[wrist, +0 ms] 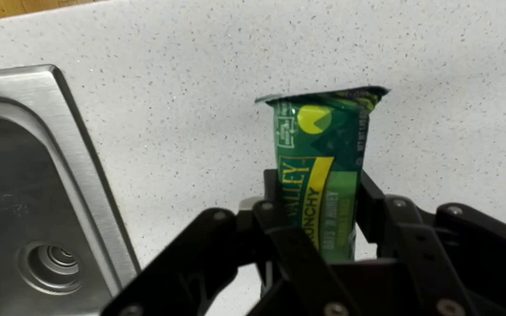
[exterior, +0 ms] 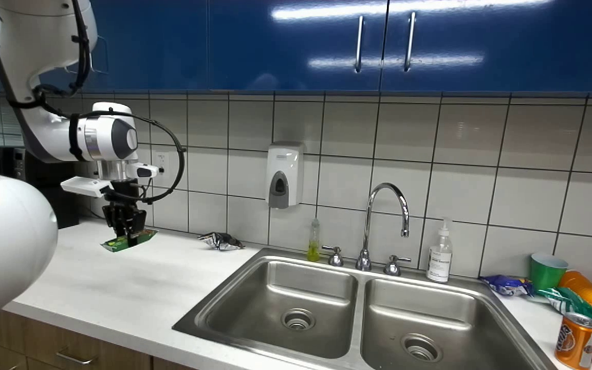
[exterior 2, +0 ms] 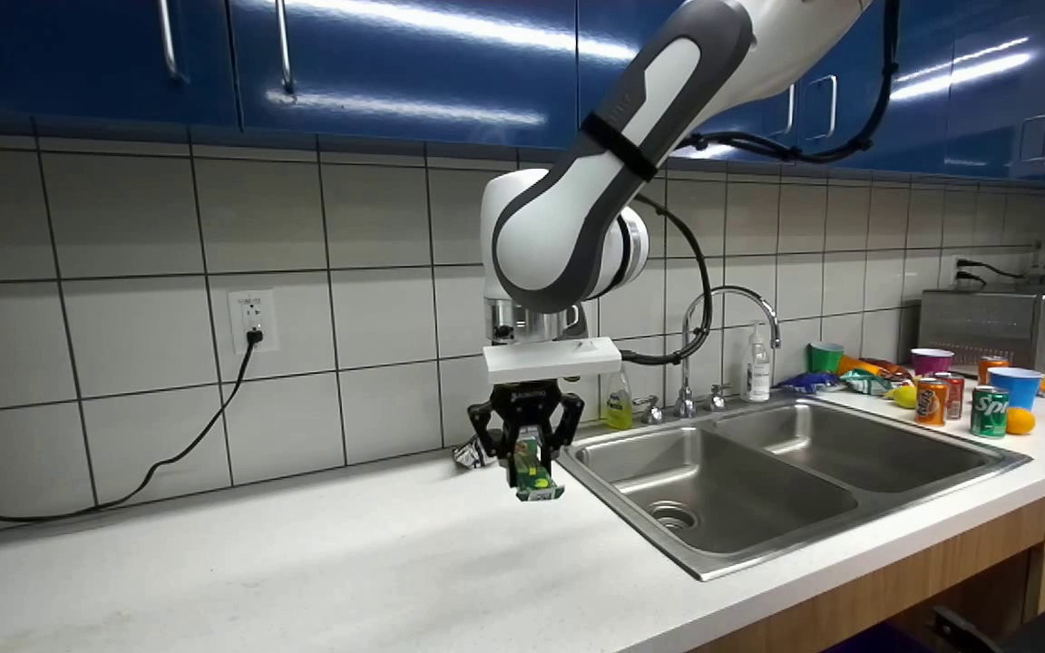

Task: Put the green pack inside the sink

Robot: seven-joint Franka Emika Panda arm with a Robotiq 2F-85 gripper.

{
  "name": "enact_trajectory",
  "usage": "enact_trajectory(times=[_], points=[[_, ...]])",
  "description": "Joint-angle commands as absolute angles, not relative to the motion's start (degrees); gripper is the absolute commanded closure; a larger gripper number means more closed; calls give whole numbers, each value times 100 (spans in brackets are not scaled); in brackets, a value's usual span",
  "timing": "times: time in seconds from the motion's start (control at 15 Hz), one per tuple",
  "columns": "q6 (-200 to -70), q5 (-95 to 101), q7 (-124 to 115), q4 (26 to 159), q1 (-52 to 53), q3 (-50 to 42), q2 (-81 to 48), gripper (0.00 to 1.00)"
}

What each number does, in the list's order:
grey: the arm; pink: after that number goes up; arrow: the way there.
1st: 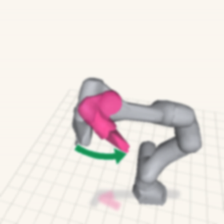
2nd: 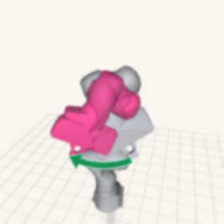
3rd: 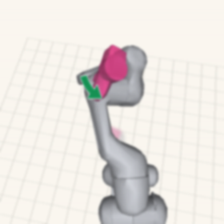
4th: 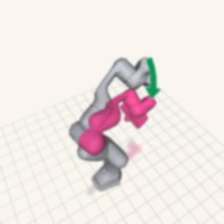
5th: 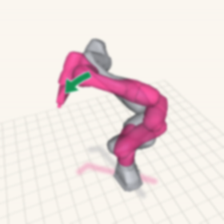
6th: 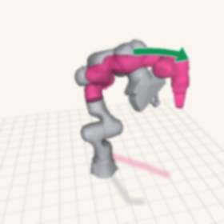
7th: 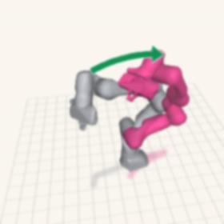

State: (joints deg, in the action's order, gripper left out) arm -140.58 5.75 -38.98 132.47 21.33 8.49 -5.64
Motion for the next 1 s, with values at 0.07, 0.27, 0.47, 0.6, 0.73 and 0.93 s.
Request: enact_trajectory(times=[0.07,0.27,0.47,0.6,0.73,0.93], points=[[-13926,611,-3892,13511,1820,937,-186,83],[-13949,600,-3910,13622,1670,912,-72,83],[-13964,583,-3928,13736,1528,891,37,83],[-13984,583,-3938,13822,1431,876,120,83],[-13992,626,-3994,13919,1328,856,221,83],[-14020,591,-3980,14063,1178,829,374,83]])
